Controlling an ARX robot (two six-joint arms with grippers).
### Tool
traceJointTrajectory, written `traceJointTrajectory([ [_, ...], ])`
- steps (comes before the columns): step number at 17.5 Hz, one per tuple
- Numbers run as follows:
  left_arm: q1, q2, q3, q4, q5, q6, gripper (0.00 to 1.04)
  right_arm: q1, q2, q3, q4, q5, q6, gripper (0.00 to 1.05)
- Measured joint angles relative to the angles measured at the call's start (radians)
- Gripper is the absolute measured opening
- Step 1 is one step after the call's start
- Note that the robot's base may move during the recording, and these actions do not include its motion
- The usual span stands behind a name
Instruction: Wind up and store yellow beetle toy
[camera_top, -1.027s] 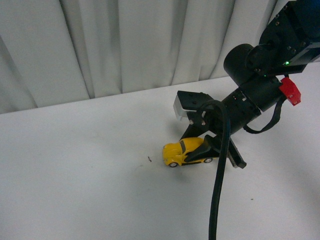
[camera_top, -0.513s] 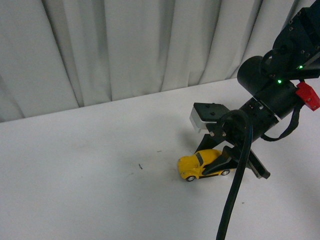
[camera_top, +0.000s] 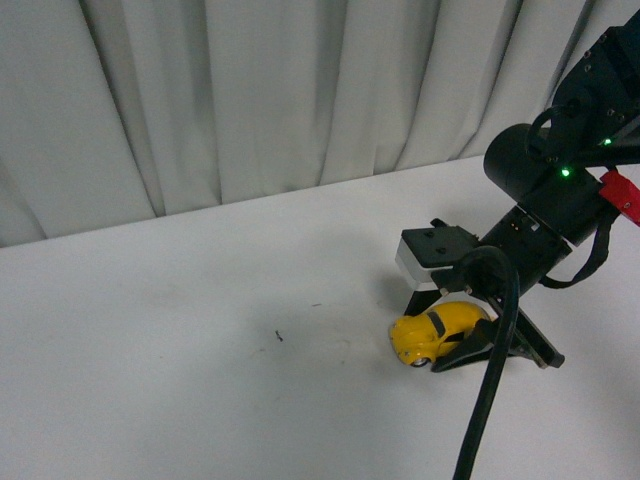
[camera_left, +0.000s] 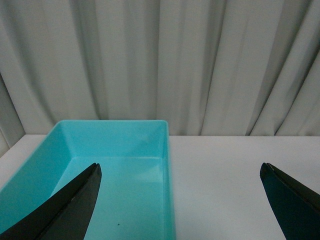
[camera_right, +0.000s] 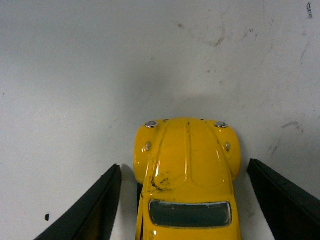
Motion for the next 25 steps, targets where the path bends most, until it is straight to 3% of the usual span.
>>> traceJointTrajectory([
  [3, 0.000, 0.000, 0.000, 0.000, 0.000, 0.000, 0.98, 0.000, 0.000, 0.007, -0.006, 0.008, -0.014, 1.00],
  [21, 0.000, 0.000, 0.000, 0.000, 0.000, 0.000, 0.98, 0.000, 0.013, 0.023, -0.012, 0.010, -0.033, 0.98],
  [25, 0.000, 0.000, 0.000, 0.000, 0.000, 0.000, 0.98, 0.016, 0.014, 0.073, -0.080, 0.037, -0.051, 0.98],
])
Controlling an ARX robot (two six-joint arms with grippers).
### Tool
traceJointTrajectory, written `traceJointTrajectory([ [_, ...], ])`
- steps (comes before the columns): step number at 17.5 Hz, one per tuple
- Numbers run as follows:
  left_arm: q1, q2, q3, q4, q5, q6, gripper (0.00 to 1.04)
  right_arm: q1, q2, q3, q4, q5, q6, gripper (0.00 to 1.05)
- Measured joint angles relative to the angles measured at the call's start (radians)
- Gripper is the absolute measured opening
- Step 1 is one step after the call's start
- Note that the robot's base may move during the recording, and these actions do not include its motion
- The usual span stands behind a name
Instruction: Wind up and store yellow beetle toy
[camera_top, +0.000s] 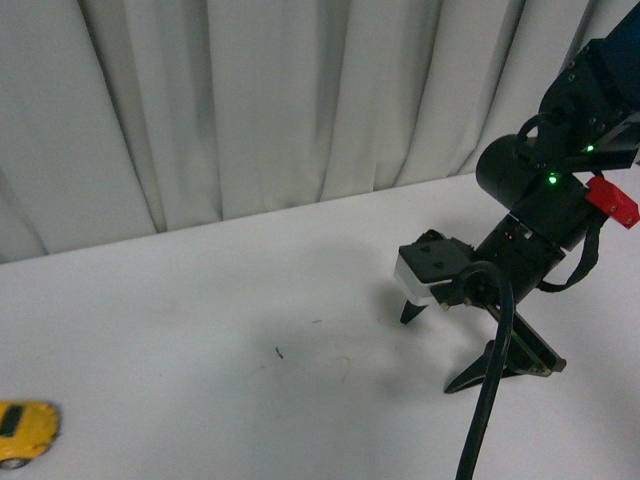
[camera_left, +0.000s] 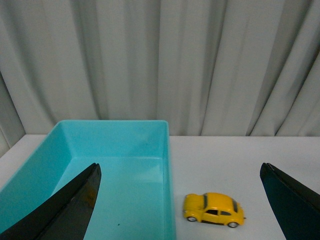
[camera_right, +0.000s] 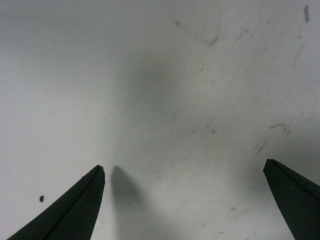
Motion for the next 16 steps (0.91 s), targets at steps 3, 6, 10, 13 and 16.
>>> traceJointTrajectory([
  [3, 0.000, 0.000, 0.000, 0.000, 0.000, 0.000, 0.98, 0.027, -0.009, 0.146, -0.187, -0.067, -0.008, 0.98],
  [6, 0.000, 0.000, 0.000, 0.000, 0.000, 0.000, 0.98, 0.036, -0.074, 0.290, -0.312, -0.135, -0.010, 0.98],
  [10, 0.000, 0.000, 0.000, 0.000, 0.000, 0.000, 0.98, 0.044, -0.261, 0.200, 0.064, -0.081, 0.109, 0.92],
  [13, 0.000, 0.000, 0.000, 0.000, -0.001, 0.000, 0.98, 0.100, -0.570, -0.371, 1.015, 0.404, 0.872, 0.61],
  [16, 0.000, 0.000, 0.000, 0.000, 0.000, 0.000, 0.98, 0.152, -0.950, -0.684, 1.334, 0.559, 1.510, 0.27],
])
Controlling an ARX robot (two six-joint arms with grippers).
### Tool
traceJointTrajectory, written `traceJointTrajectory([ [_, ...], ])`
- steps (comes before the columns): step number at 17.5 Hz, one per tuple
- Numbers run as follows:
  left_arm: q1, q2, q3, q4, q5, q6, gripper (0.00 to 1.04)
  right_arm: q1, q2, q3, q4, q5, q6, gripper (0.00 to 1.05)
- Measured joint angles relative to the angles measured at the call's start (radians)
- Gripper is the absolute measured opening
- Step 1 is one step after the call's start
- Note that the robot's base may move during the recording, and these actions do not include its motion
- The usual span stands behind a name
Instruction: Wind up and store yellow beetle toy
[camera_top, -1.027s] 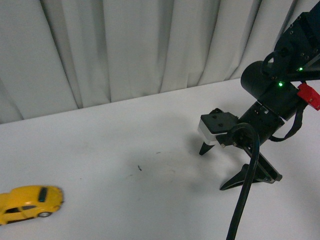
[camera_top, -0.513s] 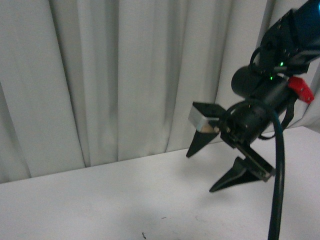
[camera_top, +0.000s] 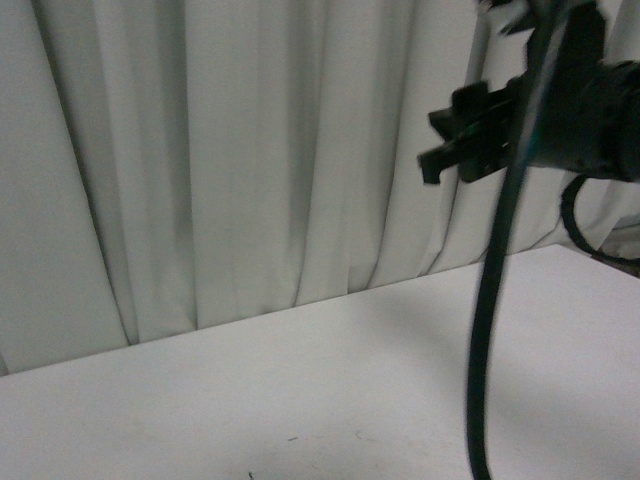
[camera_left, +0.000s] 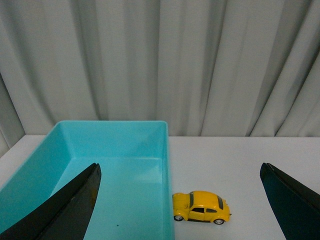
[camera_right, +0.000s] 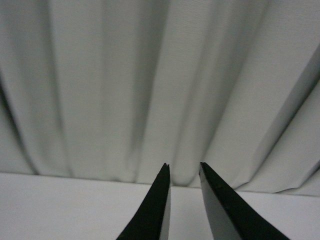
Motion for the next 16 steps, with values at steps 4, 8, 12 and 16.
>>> traceJointTrajectory([
  [4, 0.000, 0.000, 0.000, 0.000, 0.000, 0.000, 0.98, 0.040, -0.278, -0.237, 0.003, 0.015, 0.176, 0.02],
  [8, 0.000, 0.000, 0.000, 0.000, 0.000, 0.000, 0.98, 0.040, -0.410, -0.372, 0.005, 0.015, 0.193, 0.02],
  [12, 0.000, 0.000, 0.000, 0.000, 0.000, 0.000, 0.98, 0.040, -0.536, -0.456, -0.049, 0.015, 0.193, 0.02],
  [16, 0.000, 0.000, 0.000, 0.000, 0.000, 0.000, 0.98, 0.040, -0.649, -0.502, -0.114, 0.016, 0.193, 0.02],
])
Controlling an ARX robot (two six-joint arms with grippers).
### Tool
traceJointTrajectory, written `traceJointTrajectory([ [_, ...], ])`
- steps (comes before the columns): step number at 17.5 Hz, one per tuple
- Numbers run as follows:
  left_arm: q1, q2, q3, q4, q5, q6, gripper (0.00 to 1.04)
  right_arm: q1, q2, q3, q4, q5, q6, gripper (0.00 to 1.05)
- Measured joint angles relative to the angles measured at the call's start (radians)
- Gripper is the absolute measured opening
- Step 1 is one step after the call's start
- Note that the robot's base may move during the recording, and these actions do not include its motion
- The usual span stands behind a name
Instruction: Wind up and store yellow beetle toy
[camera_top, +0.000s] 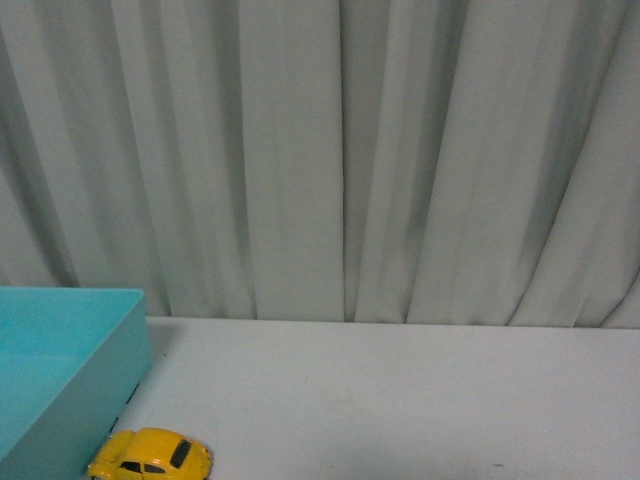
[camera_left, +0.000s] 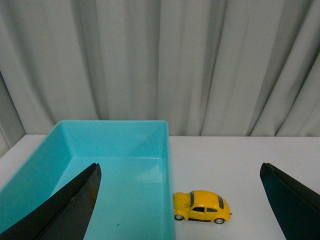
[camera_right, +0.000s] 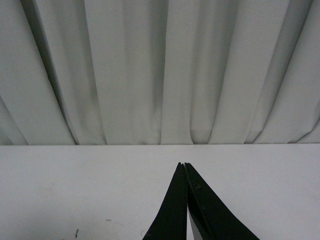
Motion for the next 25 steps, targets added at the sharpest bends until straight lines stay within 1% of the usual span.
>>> traceJointTrajectory([
  [5, 0.000, 0.000, 0.000, 0.000, 0.000, 0.000, 0.98, 0.000, -0.103, -0.024, -0.075, 0.000, 0.001, 0.02],
  [7, 0.000, 0.000, 0.000, 0.000, 0.000, 0.000, 0.98, 0.000, -0.113, -0.054, -0.023, 0.000, 0.002, 0.02],
  [8, 0.000, 0.000, 0.000, 0.000, 0.000, 0.000, 0.98, 0.000, -0.137, -0.060, -0.083, 0.000, 0.003, 0.02],
  [13, 0.000, 0.000, 0.000, 0.000, 0.000, 0.000, 0.98, 0.000, -0.300, -0.060, -0.224, 0.000, 0.003, 0.02],
  [21, 0.000, 0.000, 0.000, 0.000, 0.000, 0.000, 0.98, 0.000, -0.454, -0.060, -0.375, 0.000, 0.003, 0.02],
  [22, 0.000, 0.000, 0.000, 0.000, 0.000, 0.000, 0.98, 0.000, -0.531, -0.059, -0.500, 0.000, 0.002, 0.02],
  [23, 0.000, 0.000, 0.000, 0.000, 0.000, 0.000, 0.98, 0.000, -0.613, -0.059, -0.549, 0.000, 0.003, 0.02],
  [25, 0.000, 0.000, 0.000, 0.001, 0.000, 0.000, 0.98, 0.000, -0.620, -0.059, -0.558, 0.001, 0.003, 0.02],
])
